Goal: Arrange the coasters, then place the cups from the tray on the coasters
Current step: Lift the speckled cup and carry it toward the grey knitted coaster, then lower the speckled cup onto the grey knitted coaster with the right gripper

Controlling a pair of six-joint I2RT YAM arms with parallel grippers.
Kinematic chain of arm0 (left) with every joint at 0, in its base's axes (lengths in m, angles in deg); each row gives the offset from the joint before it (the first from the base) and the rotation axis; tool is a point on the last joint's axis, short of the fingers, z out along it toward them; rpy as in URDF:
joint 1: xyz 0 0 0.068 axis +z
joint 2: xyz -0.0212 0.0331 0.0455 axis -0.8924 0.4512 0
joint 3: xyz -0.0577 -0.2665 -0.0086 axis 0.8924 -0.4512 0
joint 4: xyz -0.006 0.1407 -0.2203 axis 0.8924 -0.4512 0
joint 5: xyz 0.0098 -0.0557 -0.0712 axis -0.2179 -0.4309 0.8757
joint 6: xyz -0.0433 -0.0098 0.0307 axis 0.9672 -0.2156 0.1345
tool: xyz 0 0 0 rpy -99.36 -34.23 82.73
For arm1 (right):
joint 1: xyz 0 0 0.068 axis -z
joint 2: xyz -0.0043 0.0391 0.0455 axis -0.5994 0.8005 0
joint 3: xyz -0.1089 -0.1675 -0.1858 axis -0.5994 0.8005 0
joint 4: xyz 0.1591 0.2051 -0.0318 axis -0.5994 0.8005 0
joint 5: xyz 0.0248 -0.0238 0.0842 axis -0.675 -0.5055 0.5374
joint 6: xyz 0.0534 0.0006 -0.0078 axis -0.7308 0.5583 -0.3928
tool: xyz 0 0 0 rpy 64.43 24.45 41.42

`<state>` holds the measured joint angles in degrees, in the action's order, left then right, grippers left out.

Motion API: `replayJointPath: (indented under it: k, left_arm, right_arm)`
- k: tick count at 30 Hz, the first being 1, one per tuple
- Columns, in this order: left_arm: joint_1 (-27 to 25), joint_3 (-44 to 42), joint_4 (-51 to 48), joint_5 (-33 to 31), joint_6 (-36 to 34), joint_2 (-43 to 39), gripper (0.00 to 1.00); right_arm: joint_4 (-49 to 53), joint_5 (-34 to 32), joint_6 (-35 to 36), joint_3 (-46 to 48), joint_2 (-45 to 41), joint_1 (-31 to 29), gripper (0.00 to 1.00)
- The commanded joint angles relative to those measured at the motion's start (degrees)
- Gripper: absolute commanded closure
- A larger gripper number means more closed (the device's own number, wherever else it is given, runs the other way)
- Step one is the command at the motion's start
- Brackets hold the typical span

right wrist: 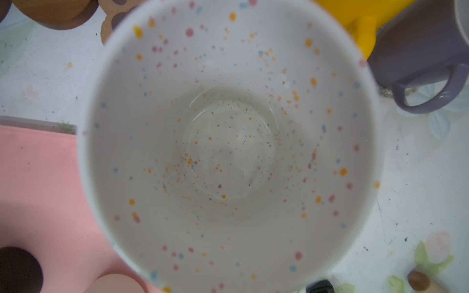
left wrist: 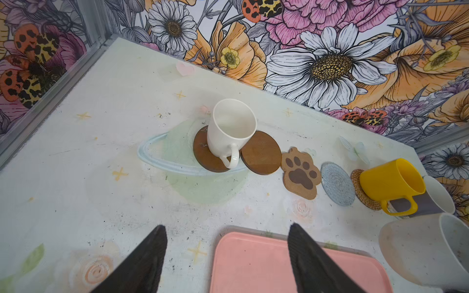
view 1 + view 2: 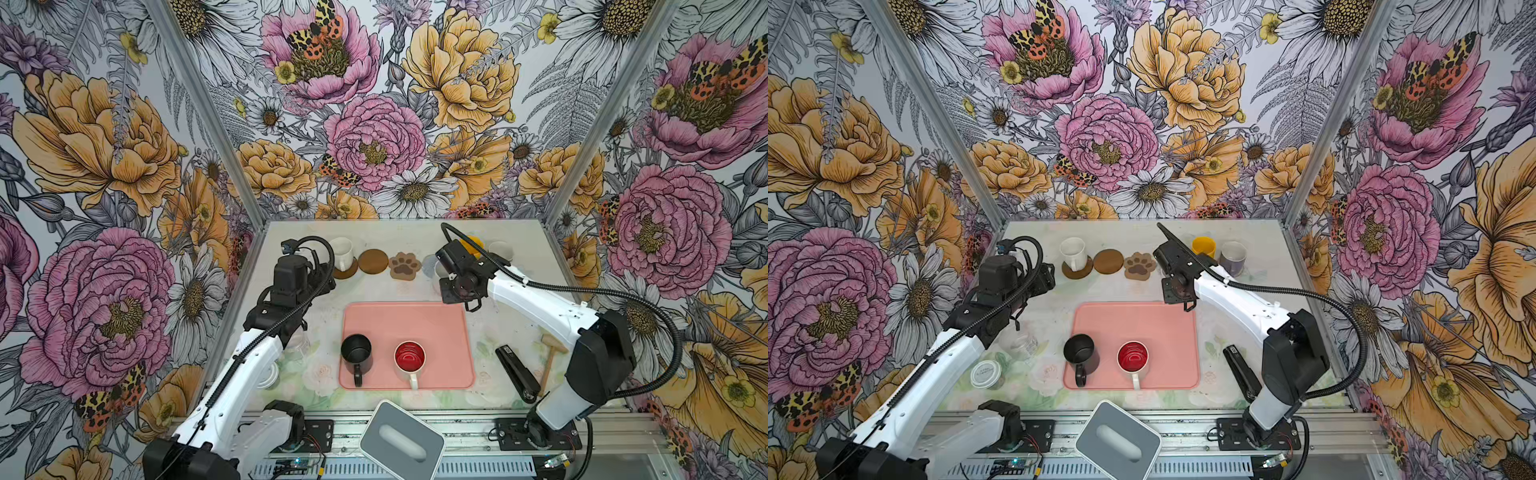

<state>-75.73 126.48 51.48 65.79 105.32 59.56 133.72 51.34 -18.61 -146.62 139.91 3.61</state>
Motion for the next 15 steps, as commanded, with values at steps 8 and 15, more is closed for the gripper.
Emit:
replayJointPath:
  k: [8,15]
  left_arm:
    - [1.46,-1.04,-0.12,0.14,-1.52,-2.91,0.23]
    - [1.79,-1.08,-0.60,0.03,-1.50,-3.81,0.23]
  right_arm:
    - [-4.28,-1.77,5.36,-15.02,10.52,4.67,1.00]
    - [-4.97,-0.71,5.82,-21.60,17.04,6.15,1.00]
